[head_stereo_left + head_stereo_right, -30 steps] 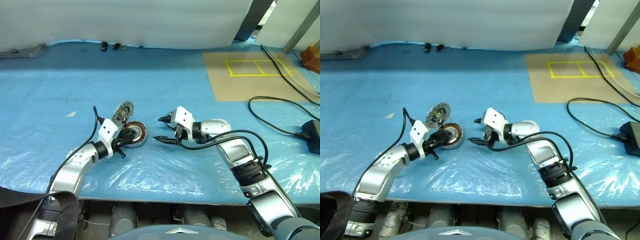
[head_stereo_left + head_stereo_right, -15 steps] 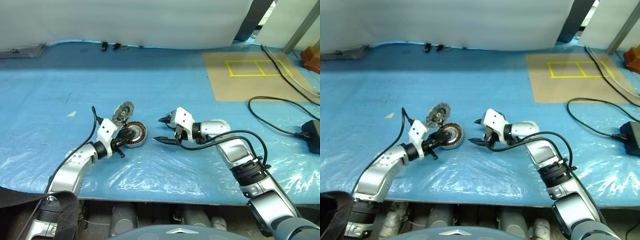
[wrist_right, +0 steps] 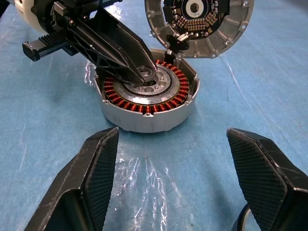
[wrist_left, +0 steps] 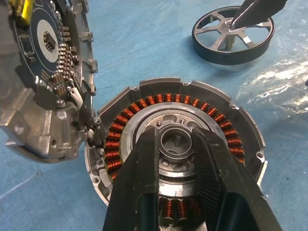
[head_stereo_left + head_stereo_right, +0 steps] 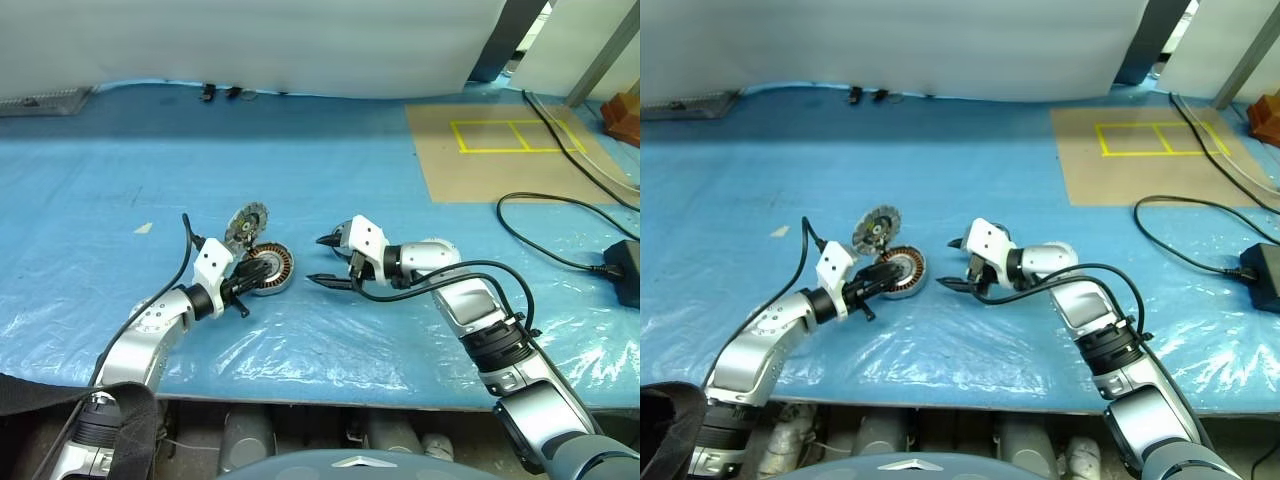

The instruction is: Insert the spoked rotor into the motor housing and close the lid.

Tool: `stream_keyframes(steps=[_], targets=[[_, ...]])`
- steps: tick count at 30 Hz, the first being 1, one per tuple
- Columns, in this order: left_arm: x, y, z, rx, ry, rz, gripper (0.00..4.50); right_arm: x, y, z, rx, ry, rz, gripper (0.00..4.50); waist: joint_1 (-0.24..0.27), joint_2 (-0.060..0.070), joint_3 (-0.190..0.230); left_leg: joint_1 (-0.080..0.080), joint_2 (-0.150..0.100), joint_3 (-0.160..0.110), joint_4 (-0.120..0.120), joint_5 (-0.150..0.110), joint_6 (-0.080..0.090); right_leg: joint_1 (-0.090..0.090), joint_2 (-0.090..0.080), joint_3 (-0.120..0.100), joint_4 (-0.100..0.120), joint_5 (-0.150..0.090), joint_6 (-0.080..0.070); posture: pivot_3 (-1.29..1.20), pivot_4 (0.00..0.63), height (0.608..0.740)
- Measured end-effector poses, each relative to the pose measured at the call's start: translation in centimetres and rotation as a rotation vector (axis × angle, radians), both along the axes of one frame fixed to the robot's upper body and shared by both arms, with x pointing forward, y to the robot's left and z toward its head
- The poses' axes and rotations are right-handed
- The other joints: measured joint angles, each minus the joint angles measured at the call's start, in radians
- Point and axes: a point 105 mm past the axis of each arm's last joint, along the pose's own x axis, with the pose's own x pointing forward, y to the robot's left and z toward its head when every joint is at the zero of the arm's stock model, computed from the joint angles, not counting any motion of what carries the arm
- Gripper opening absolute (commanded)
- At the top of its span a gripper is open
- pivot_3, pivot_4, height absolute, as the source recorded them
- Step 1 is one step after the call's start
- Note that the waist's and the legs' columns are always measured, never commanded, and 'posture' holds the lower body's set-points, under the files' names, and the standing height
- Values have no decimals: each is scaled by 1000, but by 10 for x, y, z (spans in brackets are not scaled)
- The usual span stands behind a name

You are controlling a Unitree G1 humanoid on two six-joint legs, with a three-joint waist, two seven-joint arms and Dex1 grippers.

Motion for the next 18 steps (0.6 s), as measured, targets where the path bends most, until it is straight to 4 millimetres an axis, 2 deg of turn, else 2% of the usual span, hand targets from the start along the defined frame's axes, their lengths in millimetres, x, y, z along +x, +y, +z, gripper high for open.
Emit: stream_keyframes(steps=[18], targets=[[2, -1, 1, 17, -5, -12, 769, 2, -2, -4, -13, 1, -11, 3761, 0, 0, 0, 0, 0, 0, 0, 0, 0, 0, 0, 0, 0, 0, 0, 0, 150, 740]])
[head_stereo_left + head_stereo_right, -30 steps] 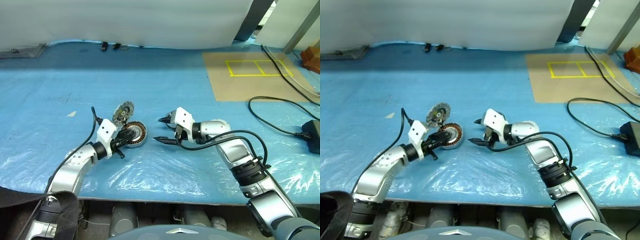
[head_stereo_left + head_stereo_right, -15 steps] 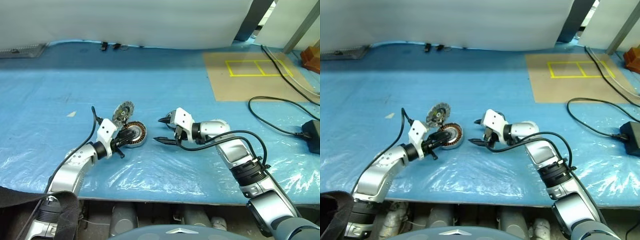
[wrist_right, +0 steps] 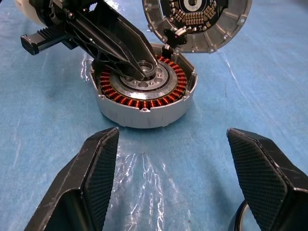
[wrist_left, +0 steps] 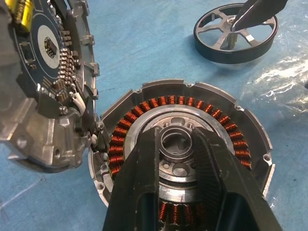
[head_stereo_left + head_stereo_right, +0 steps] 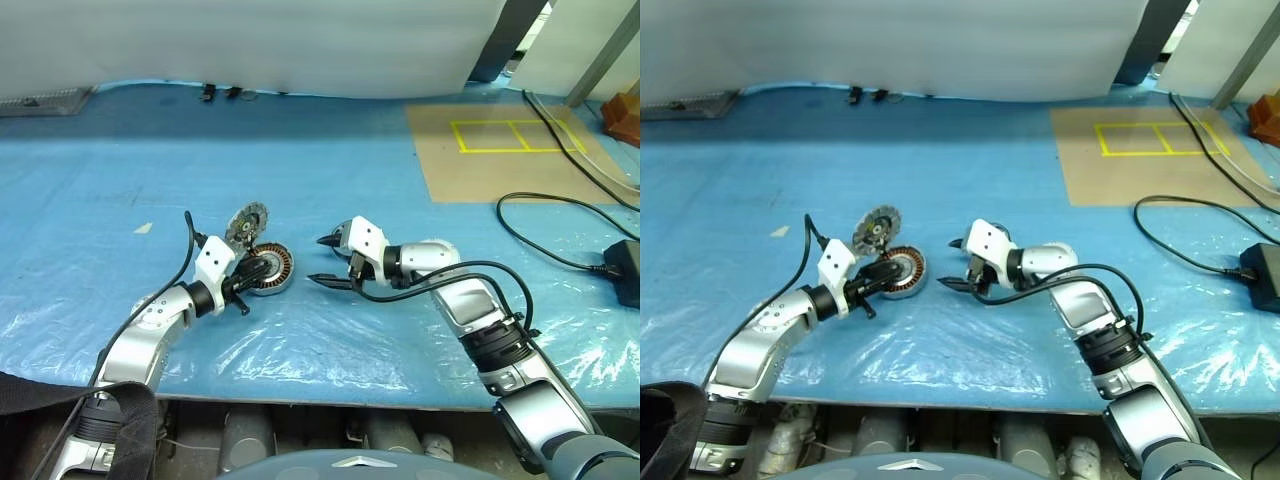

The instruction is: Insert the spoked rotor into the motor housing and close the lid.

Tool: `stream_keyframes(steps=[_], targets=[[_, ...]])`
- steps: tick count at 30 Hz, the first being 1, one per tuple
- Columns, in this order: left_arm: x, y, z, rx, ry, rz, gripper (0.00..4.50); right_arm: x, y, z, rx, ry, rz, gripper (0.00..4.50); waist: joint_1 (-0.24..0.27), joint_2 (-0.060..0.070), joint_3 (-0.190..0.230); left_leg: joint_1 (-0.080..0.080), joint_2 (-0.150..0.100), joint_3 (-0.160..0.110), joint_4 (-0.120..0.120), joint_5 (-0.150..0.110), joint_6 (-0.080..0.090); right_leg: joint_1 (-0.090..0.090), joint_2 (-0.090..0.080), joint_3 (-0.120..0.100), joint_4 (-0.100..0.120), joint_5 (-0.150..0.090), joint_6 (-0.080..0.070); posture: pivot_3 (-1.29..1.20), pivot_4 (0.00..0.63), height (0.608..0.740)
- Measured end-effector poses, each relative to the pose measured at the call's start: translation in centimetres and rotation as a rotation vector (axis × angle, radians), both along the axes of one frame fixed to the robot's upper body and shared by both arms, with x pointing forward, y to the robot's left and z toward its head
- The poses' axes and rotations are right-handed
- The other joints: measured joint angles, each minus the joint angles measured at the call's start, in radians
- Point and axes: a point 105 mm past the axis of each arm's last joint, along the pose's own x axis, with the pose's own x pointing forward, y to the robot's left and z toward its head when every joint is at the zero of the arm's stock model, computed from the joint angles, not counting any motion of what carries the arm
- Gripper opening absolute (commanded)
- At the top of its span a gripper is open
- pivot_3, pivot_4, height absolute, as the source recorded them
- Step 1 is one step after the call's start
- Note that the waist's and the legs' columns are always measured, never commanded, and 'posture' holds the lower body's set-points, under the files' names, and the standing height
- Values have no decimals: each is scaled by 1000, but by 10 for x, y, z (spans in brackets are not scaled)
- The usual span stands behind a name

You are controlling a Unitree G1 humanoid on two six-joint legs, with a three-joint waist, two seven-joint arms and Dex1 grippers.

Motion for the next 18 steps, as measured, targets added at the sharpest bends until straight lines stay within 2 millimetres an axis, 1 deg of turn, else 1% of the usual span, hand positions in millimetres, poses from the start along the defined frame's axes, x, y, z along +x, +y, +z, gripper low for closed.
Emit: stream_keyframes(steps=[11, 13, 14, 18], targets=[[0, 0, 0, -4, 2, -2, 769, 0, 1, 0, 2, -4, 3, 3761, 0, 0, 0, 0, 0, 0, 0, 0, 0, 0, 0, 0, 0, 0, 0, 0, 150, 740], [0, 0, 0, -8, 4, -4, 1405, 0, 1, 0, 2, -4, 3, 3761, 0, 0, 0, 0, 0, 0, 0, 0, 0, 0, 0, 0, 0, 0, 0, 0, 150, 740], [-1, -1, 0, -11, 6, -10, 1640, 0, 1, 0, 3, -5, 3, 3761, 0, 0, 0, 0, 0, 0, 0, 0, 0, 0, 0, 0, 0, 0, 0, 0, 150, 740], [-1, -3, 0, -24, 8, -14, 2987, 0, 1, 0, 4, -6, 2, 3761, -1, 0, 0, 0, 0, 0, 0, 0, 0, 0, 0, 0, 0, 0, 0, 0, 150, 740]])
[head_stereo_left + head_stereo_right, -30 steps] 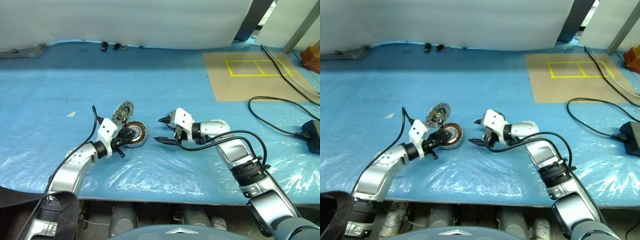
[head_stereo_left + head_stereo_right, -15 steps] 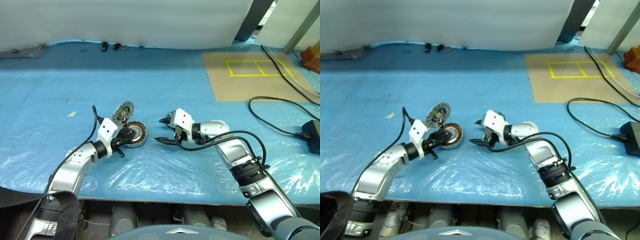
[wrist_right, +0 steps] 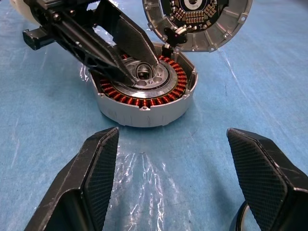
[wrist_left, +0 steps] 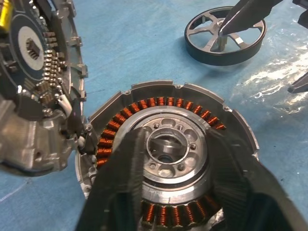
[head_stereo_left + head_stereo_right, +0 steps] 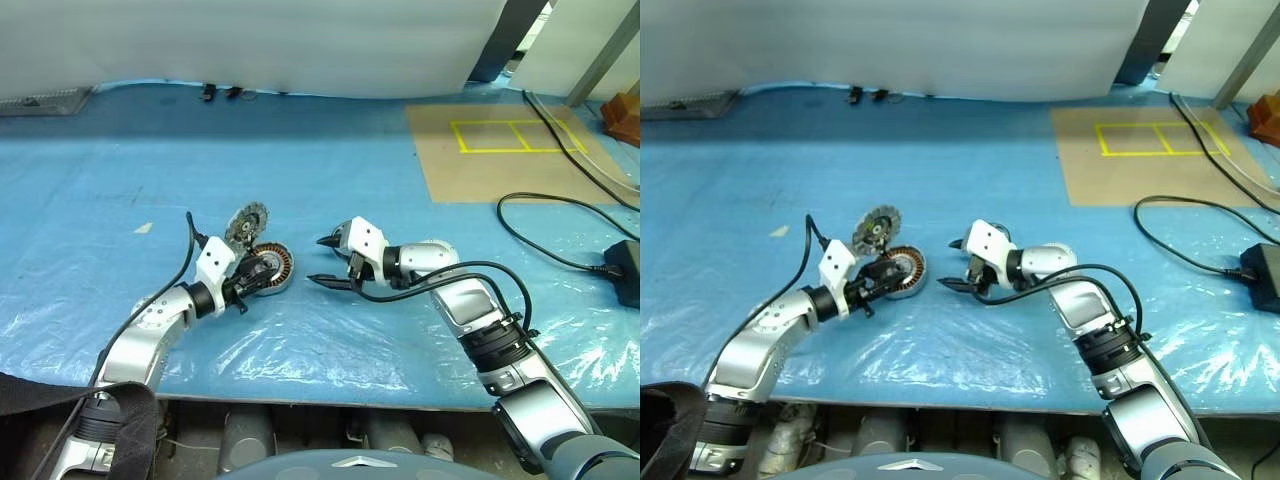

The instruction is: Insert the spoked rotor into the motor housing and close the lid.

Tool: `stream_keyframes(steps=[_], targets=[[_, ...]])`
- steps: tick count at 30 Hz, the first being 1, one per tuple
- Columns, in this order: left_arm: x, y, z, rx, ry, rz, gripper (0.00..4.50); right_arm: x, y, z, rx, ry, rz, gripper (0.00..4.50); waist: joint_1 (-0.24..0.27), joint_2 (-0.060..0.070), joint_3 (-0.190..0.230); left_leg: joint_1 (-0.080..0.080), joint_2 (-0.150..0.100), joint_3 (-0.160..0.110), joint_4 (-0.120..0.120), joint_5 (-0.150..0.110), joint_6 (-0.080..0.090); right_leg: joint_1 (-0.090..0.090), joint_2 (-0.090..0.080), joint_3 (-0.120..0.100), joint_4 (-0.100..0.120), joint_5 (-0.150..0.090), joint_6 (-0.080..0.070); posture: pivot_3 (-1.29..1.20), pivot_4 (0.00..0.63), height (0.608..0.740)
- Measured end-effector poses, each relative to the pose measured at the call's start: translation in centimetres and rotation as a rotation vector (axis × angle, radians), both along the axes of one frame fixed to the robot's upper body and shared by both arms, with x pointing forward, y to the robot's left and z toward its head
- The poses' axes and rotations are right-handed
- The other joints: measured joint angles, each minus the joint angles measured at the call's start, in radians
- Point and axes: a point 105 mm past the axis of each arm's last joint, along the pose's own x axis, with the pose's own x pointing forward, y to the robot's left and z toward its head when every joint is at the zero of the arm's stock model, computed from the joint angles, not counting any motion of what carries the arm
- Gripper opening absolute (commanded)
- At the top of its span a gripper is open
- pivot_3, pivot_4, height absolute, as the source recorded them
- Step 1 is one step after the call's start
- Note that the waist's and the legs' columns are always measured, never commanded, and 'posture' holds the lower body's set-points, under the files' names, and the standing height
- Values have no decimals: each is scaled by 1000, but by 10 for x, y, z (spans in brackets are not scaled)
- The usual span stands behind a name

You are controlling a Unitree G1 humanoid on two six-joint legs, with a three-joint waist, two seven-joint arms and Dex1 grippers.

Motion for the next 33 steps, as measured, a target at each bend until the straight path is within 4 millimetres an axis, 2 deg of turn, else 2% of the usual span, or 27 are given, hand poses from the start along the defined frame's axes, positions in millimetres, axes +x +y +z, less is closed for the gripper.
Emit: stream_keyframes(steps=[5, 9, 12, 14, 23, 33], targets=[[2, 1, 1, -41, 0, 32, 2987, 0, 0, -1, -7, -2, 0, 3761, -1, 0, 0, 0, 0, 0, 0, 0, 0, 0, 0, 0, 0, 0, 0, 0, 150, 740], [4, 9, 6, -82, -8, 74, 1678, 0, 0, -4, -15, 3, 1, 3761, 0, 0, 0, -1, 0, 0, 0, 0, 0, -1, 0, 0, 0, 0, 0, 0, 150, 740], [5, 12, 7, -89, -14, 92, 533, 0, 1, -3, -15, -3, 5, 3761, 0, 0, 0, -1, 0, 0, 0, 0, 0, -1, 0, 0, -1, 0, 0, 0, 150, 740], [6, 11, 8, -96, -15, 97, 8, 0, 1, -3, -14, -5, 6, 3761, 1, 0, 0, -1, 0, 0, 0, 0, 0, -1, 0, 0, 0, 0, 0, 0, 150, 740], [6, -3, 5, -91, -10, 53, 8, -2, 3, -5, -22, -11, 15, 3761, 0, 0, 0, -1, 0, 0, 0, 0, 0, -1, 0, 0, 0, 0, 0, 0, 150, 740], [4, -3, 2, -44, -6, 34, 8, -1, 4, -5, -28, -15, 14, 3761, 0, 0, 0, 0, 0, 0, 0, 0, 0, 0, 0, 0, 0, 0, 0, 0, 150, 740]])
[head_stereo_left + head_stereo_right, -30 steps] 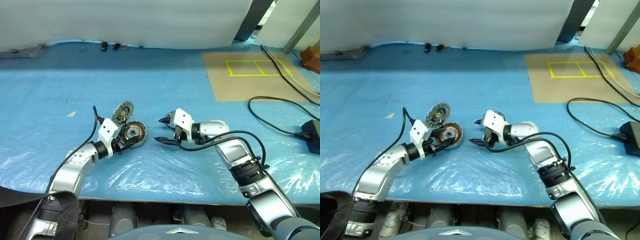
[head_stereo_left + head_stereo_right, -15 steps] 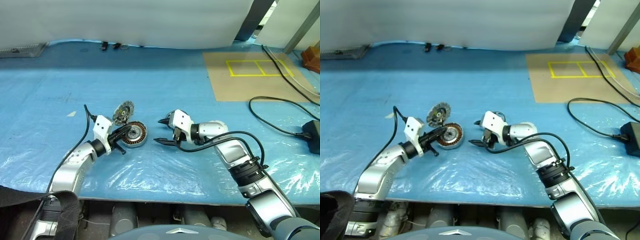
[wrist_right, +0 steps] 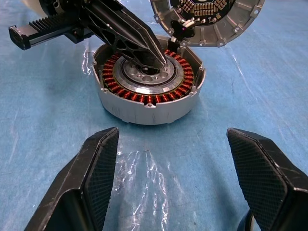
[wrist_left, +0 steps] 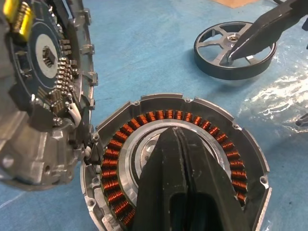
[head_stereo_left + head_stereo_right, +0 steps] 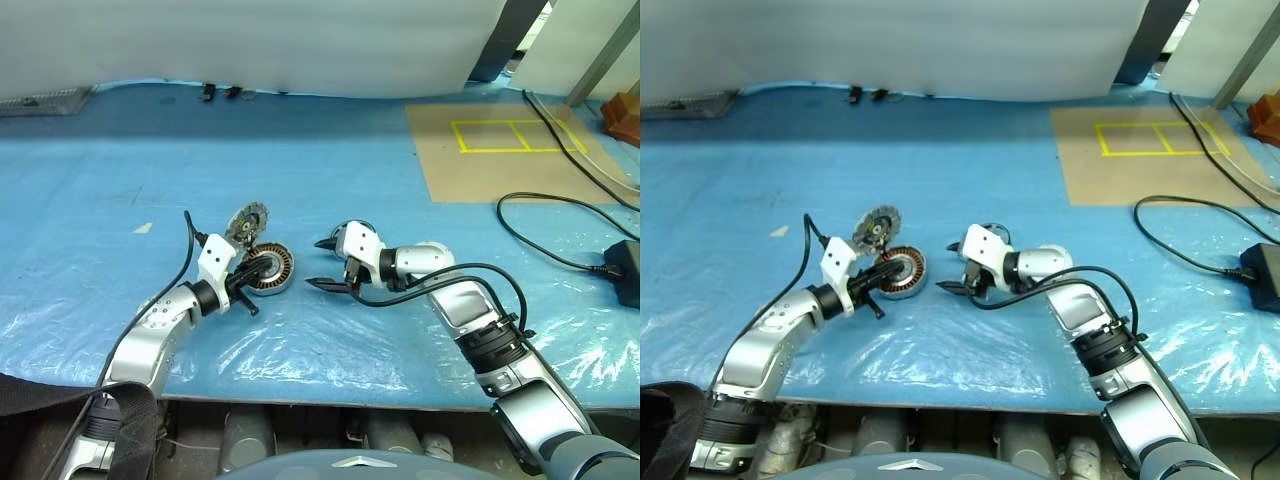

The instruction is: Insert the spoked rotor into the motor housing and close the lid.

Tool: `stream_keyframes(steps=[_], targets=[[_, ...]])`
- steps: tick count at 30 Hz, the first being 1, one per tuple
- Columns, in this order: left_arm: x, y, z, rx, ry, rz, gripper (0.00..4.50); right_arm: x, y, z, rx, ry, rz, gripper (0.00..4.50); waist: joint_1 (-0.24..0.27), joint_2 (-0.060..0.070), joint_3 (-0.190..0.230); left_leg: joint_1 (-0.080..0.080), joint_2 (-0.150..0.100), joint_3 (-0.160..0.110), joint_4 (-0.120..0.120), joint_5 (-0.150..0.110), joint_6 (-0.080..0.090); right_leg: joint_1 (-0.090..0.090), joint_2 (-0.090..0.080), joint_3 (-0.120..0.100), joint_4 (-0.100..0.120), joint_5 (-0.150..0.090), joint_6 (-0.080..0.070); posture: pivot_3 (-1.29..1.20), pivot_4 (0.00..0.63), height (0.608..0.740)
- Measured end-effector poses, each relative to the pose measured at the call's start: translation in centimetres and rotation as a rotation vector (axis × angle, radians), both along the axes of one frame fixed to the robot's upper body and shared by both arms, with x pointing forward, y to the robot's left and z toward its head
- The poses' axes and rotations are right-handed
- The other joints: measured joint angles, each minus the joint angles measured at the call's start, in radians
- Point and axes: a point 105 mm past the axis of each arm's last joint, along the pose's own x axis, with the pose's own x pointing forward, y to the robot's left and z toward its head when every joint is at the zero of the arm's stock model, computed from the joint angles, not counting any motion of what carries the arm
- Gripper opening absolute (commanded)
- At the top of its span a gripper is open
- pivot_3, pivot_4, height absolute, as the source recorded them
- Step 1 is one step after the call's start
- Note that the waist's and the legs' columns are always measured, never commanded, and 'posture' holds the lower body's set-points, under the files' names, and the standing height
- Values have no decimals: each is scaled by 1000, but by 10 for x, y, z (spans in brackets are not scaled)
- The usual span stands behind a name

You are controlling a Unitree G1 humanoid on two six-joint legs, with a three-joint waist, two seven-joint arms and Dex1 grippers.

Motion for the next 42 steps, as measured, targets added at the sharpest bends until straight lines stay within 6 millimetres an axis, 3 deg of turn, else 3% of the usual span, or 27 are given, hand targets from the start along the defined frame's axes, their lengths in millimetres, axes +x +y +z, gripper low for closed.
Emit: stream_keyframes(steps=[19, 31, 42], targets=[[-4, 12, -3, -43, 60, 56, 8, -1, 0, -1, -6, 4, 8, 3761, -1, 0, 0, 0, 0, 0, 0, 0, 1, 0, 0, 0, 0, 0, 0, 0, 150, 740], [-8, -6, 0, -45, 53, -12, 8, -1, 0, -2, -14, 2, 15, 3761, 1, 0, 0, 0, 0, 0, 0, 0, 1, 0, 0, 0, 0, 0, 0, 0, 150, 740], [-6, -2, -2, 49, 18, -33, 8, -1, 0, -3, -20, -3, 14, 3761, -1, 0, 0, 0, 0, 0, 0, 0, 0, 0, 0, 0, 0, 0, 0, 0, 150, 740]])
